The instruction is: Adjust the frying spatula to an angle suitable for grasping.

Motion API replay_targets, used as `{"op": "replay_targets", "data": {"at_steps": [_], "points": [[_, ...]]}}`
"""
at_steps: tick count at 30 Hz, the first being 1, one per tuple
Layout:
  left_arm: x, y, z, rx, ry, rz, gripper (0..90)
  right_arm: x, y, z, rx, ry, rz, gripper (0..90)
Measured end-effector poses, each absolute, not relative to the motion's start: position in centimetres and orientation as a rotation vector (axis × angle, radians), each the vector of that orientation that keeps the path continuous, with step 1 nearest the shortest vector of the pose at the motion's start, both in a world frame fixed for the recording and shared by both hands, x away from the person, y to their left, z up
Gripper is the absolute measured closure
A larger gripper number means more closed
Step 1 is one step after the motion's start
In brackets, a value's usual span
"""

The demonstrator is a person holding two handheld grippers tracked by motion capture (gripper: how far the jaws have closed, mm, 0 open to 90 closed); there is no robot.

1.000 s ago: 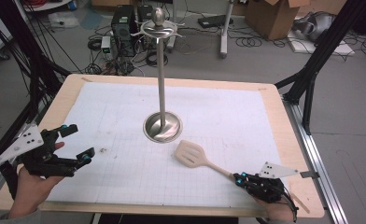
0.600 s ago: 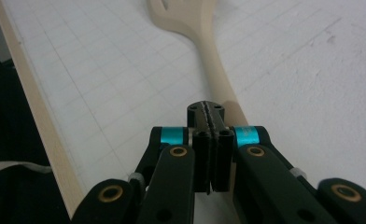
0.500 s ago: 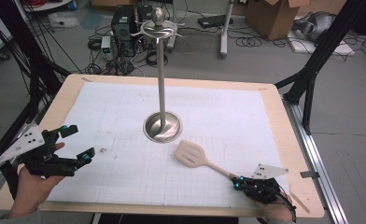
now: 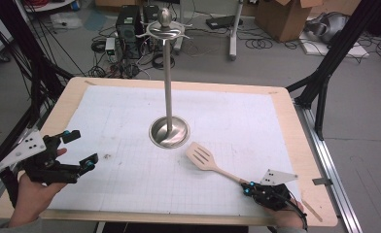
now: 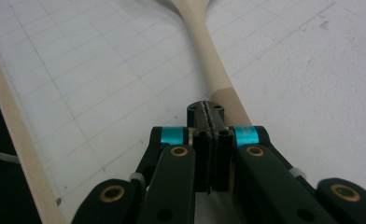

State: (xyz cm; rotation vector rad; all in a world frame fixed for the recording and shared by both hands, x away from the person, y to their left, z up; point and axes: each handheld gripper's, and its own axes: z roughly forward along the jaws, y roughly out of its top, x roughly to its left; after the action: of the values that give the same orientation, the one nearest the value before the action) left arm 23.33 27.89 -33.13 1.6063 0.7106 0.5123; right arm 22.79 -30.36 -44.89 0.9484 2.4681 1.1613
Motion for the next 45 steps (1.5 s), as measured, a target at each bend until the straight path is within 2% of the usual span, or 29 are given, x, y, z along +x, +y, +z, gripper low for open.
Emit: {"op": "replay_targets", "data": {"at_steps": [45], "points": [[23.4, 27.4, -33.2, 1.629, 0.711, 0.518, 2.3, 25.7, -31.9, -45.0, 1.014, 2.356, 1.127, 90.0]]}}
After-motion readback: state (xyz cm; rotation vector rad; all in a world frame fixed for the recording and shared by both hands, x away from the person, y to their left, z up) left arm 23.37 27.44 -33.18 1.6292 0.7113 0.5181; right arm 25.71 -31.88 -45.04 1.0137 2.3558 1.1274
